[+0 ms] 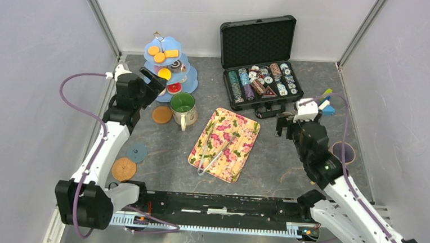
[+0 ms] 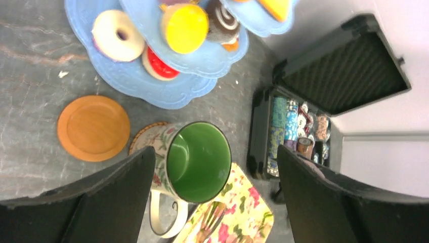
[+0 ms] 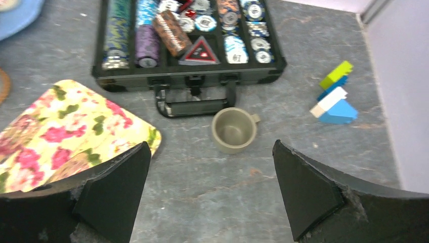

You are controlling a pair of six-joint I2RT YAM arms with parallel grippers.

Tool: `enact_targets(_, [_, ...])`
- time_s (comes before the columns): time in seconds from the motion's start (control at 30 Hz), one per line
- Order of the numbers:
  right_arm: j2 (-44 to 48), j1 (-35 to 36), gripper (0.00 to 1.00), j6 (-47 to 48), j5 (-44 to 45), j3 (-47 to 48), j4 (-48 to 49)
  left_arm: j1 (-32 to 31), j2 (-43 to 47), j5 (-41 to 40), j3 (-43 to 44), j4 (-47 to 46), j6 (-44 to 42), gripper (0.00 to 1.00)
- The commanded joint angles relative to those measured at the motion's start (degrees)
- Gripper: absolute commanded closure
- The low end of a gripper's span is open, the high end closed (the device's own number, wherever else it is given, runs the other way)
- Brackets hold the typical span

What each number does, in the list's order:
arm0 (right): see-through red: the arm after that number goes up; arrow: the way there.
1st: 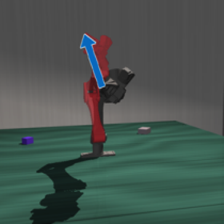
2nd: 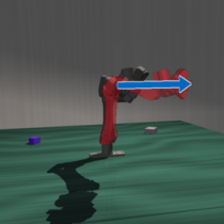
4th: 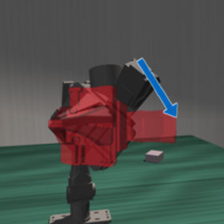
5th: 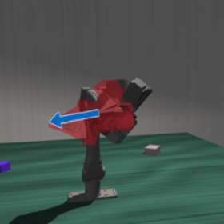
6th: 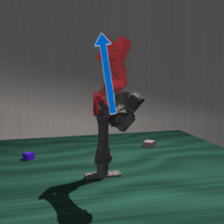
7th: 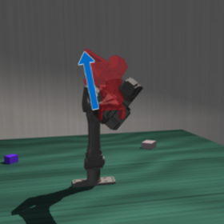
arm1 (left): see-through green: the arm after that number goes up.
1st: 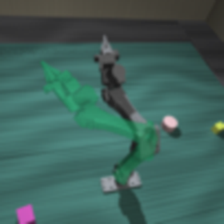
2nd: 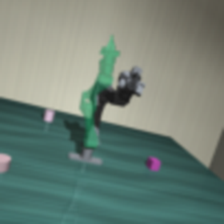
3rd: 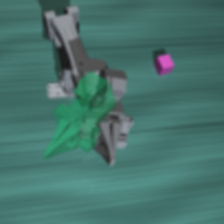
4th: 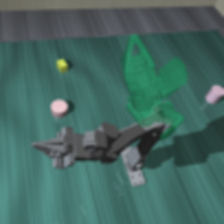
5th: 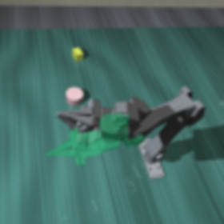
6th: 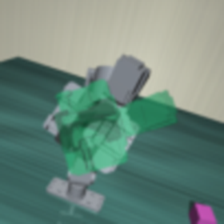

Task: Serve the afternoon tea
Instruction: Pick up the cup at the center of the board.

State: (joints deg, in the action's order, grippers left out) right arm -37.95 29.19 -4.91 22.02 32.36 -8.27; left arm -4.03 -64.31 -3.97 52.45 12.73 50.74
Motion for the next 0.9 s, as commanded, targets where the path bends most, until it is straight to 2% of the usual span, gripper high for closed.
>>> enact_targets(0.0, [-9.99,-0.14,0.02,3.09,13.96,11.19,-9.32,-8.88,2.07,2.84,7.04,5.85,-20.48,0.01])
enact_targets(0.03, [-12.7,-0.57,0.02,2.86,18.03,13.14,-11.67,-13.07,2.76,0.32,8.36,6.86,-25.26,0.0])
enact_targets(0.1, [-17.25,-3.41,0.02,1.38,20.12,16.16,-15.95,-18.28,3.77,-0.95,10.59,8.18,-31.13,0.0])
enact_targets(0.17, [-21.23,-7.03,0.02,-2.54,22.0,19.85,-21.05,-24.25,4.44,-6.43,13.45,11.58,-35.2,0.0])
enact_targets(0.3, [-24.58,-16.81,0.02,-12.16,23.26,24.05,-28.96,-32.24,7.35,-10.36,13.91,12.08,-42.68,0.0])
enact_targets(0.5, [-22.09,-34.49,0.01,-14.59,7.74,19.99,-28.38,-35.83,11.89,-11.49,7.86,6.77,-44.92,0.0])
enact_targets(0.57, [-22.32,-38.89,0.07,-14.32,3.29,18.71,-27.77,-36.65,12.52,-12.99,7.11,6.6,-45.23,0.0])
enact_targets(0.67, [-23.11,-41.66,0.12,-14.62,-1.52,16.9,-26.95,-37.18,13.3,-13.95,6.49,6.22,-45.64,0.0])
enact_targets(0.73, [-22.75,-41.76,0.17,-15.93,-1.75,15.26,-26.4,-37.19,13.59,-13.83,6.11,5.91,-45.71,0.0])
enact_targets(0.87, [-21.95,-41.74,0.19,-19.05,-1.49,10.98,-23.91,-37.27,13.56,-13.65,5.83,5.73,-45.8,0.0])
